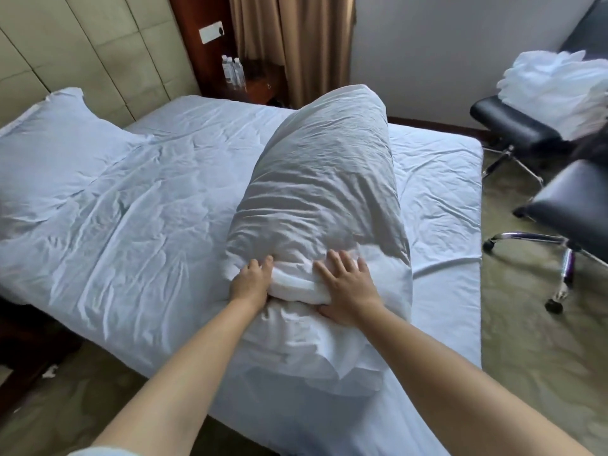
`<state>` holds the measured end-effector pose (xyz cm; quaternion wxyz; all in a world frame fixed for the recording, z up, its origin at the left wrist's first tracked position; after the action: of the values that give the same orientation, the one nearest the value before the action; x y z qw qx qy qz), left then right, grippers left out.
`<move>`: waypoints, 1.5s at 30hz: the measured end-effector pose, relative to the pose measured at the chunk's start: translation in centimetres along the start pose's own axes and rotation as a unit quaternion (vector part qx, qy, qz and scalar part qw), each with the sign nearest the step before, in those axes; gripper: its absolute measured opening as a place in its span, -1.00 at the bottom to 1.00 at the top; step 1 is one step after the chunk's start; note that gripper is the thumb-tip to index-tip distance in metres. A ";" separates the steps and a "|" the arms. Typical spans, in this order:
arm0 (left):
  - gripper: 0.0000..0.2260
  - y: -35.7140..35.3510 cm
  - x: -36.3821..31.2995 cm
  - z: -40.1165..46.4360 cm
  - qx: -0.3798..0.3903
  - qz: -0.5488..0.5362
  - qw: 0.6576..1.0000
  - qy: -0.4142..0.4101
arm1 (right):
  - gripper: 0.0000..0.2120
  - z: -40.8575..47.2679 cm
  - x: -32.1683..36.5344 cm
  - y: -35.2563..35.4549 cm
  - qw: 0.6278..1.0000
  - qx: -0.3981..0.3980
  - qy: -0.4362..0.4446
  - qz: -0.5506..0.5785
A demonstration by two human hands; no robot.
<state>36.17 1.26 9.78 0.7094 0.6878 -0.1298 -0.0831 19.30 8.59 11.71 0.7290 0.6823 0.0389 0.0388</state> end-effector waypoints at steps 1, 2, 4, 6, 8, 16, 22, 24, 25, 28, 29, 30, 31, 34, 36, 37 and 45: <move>-0.67 0.4 -0.1 0.3 -0.016 0.019 1.000 -0.017 | -0.22 0.1 0.4 0.0 1.000 -0.002 -0.015 -0.009; -0.72 1.0 -0.3 0.7 -0.018 0.032 0.999 -0.032 | -0.25 0.3 0.7 -0.1 0.999 0.003 -0.033 -0.018; -0.78 2.6 -0.3 1.6 -0.002 0.029 0.998 -0.056 | -0.29 0.6 0.7 -0.1 0.997 0.011 -0.069 -0.041; -0.78 4.9 0.1 2.3 -0.008 0.011 0.997 -0.075 | -0.38 1.3 0.3 1.2 0.994 -0.019 -0.090 -0.055; -0.76 7.9 0.5 2.3 -0.028 0.004 0.995 -0.096 | -0.50 2.3 0.1 3.4 0.990 -0.087 -0.091 -0.062; -0.72 6.9 -2.7 -3.1 -0.018 -0.016 0.983 -0.182 | -0.70 -0.5 -2.0 4.2 0.981 -0.119 -0.130 -0.084; -0.60 -1.2 -1.9 -4.7 0.056 -0.008 0.993 -0.102 | -0.74 -2.0 0.0 0.7 0.988 -0.100 -0.102 -0.064; -0.57 -1.3 -0.3 -4.7 0.052 -0.020 0.996 -0.076 | -0.74 -1.7 0.2 1.2 0.984 -0.130 -0.106 -0.063; -0.54 -1.2 0.6 -4.6 0.048 -0.025 0.997 -0.062 | -0.75 -1.6 0.3 1.6 0.983 -0.132 -0.108 -0.063; -0.52 -1.4 2.9 -4.8 0.033 -0.030 0.999 -0.006 | -0.77 -1.7 0.8 1.8 0.987 -0.108 -0.112 -0.040; -0.55 -1.6 3.4 -4.9 0.029 -0.028 0.999 0.012 | -0.76 -1.7 1.1 1.7 0.988 -0.099 -0.113 -0.033; -0.60 -1.7 3.7 -5.0 0.022 -0.025 0.999 0.026 | -0.73 -1.6 1.6 1.7 0.989 -0.090 -0.110 -0.027; -0.66 -1.7 4.0 -4.9 0.015 -0.023 0.999 0.035 | -0.70 -1.4 2.2 1.9 0.991 -0.091 -0.100 -0.023; -0.74 -1.2 4.6 -4.2 0.008 0.001 1.000 0.025 | -0.61 -0.6 5.0 2.1 0.994 -0.093 -0.054 -0.012; -0.72 -1.1 5.6 -3.7 0.023 0.018 0.999 0.035 | -0.60 -0.2 5.9 1.7 0.993 -0.100 -0.054 -0.016; -0.71 -1.3 6.3 -3.5 0.026 0.025 0.998 0.049 | -0.62 -0.1 6.2 1.4 0.993 -0.105 -0.059 -0.021; -0.69 -0.8 8.0 -4.3 0.078 0.032 0.996 -0.013 | -0.54 0.8 8.2 1.6 0.994 -0.094 -0.031 -0.040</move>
<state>45.16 2.96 9.42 0.6543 0.7352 -0.1672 -0.0585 27.52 8.79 13.29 0.7919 0.6093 0.0395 -0.0077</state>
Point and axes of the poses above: each hand's wrist, its own z-axis towards the middle knuckle, its own y-axis out of the back of the hand, x = y × z, the point moved 6 cm from there along z, towards the middle knuckle, and after that the axes turned 14 degrees about -x, right-handed, at the moved point
